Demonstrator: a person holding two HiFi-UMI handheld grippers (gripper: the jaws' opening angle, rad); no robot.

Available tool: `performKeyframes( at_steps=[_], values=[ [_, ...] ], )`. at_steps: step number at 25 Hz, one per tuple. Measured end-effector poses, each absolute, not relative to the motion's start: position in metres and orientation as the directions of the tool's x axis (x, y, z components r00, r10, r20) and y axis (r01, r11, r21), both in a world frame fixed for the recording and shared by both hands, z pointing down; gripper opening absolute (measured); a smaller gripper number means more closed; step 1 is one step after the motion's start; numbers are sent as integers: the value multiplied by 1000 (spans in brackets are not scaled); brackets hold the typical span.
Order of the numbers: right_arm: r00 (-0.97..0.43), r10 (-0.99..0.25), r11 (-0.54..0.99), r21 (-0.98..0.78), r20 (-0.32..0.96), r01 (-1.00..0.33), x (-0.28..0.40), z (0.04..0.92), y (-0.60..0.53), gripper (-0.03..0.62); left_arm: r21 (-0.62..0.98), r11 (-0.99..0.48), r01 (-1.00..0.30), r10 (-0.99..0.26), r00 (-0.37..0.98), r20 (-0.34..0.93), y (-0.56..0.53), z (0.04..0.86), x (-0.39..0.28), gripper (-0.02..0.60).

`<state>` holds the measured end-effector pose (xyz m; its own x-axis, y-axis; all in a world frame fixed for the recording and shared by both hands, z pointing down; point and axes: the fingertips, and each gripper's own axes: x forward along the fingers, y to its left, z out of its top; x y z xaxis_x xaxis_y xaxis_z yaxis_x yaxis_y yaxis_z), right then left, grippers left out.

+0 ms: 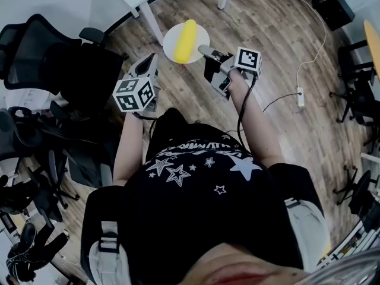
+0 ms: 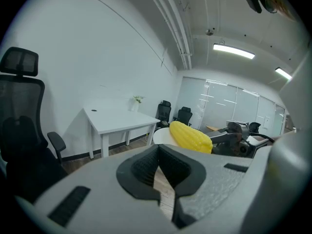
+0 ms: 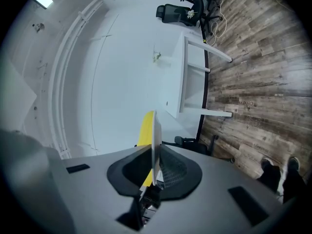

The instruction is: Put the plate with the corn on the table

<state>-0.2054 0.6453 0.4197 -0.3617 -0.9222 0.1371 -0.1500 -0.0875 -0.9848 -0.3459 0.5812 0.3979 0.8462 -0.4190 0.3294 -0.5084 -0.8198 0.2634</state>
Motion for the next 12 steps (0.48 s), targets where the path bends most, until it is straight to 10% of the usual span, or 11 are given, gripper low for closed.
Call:
performKeyframes(
  at_steps=[12],
  values=[
    [-374,-921,-64,-988,112,-138,-173,421,614,35,280,-814,-510,-415,846,334,540,411,-312,6]
  ],
)
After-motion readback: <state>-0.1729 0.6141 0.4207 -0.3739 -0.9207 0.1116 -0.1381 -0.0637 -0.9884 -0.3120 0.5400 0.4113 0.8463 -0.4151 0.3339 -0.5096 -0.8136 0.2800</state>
